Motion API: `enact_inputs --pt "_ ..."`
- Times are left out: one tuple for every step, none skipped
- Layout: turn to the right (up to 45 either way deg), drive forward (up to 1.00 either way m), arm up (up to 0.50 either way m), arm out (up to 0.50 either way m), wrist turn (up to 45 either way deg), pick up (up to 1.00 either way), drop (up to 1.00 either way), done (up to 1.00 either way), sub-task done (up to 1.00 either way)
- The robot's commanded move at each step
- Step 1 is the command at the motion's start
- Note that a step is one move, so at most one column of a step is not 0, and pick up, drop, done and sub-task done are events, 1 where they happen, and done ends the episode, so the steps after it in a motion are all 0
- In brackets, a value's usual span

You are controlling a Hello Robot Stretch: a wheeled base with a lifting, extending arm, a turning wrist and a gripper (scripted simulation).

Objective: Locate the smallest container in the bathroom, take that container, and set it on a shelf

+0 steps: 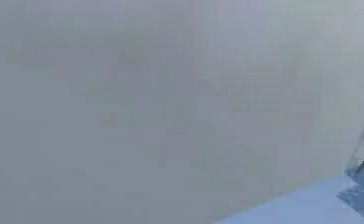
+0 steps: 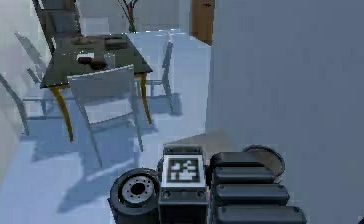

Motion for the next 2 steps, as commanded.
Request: enact_inputs --pt "45.0 0.0 0.0 0.0 0.0 0.0 0.0 0.0 0.0" --pt "21.0 0.0 0.0 0.0 0.0 0.0 0.0 0.0 0.0"
